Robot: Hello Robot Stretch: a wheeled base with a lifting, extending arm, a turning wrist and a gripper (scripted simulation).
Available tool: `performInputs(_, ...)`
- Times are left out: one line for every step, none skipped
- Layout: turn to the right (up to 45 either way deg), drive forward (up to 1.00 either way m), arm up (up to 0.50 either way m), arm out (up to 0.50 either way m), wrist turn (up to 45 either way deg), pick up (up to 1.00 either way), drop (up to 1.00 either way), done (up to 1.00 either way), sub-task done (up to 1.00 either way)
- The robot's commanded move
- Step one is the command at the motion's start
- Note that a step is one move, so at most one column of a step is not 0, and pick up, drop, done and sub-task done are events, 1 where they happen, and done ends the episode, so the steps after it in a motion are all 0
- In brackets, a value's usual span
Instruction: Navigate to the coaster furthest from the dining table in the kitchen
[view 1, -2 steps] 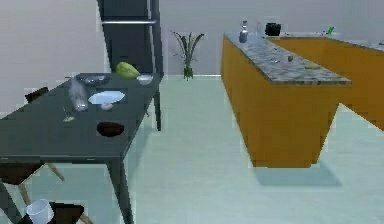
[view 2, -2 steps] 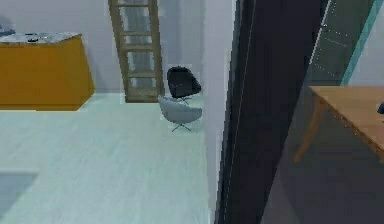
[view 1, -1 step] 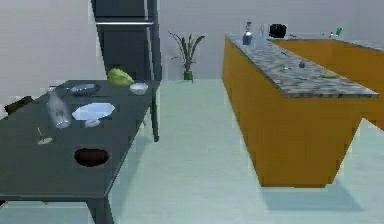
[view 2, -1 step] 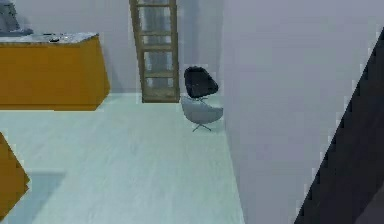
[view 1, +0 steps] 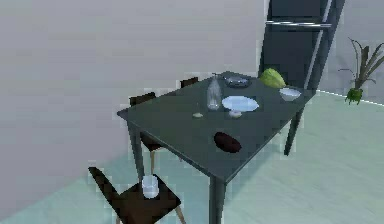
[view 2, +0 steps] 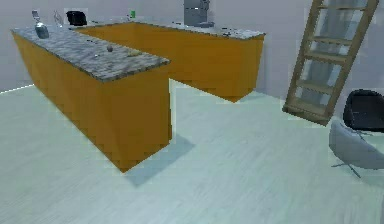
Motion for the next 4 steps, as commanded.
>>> performInputs(0.0,0.25,0.0,0.0,0.0,0.0,0.0,0.0,0.0)
performInputs(45.0,0.0,0.0,0.0,0.0,0.0,0.0,0.0,0.0)
performInputs(45.0,0.0,0.0,0.0,0.0,0.0,0.0,0.0,0.0)
performInputs(24.0,0.0,0.0,0.0,0.0,0.0,0.0,0.0,0.0)
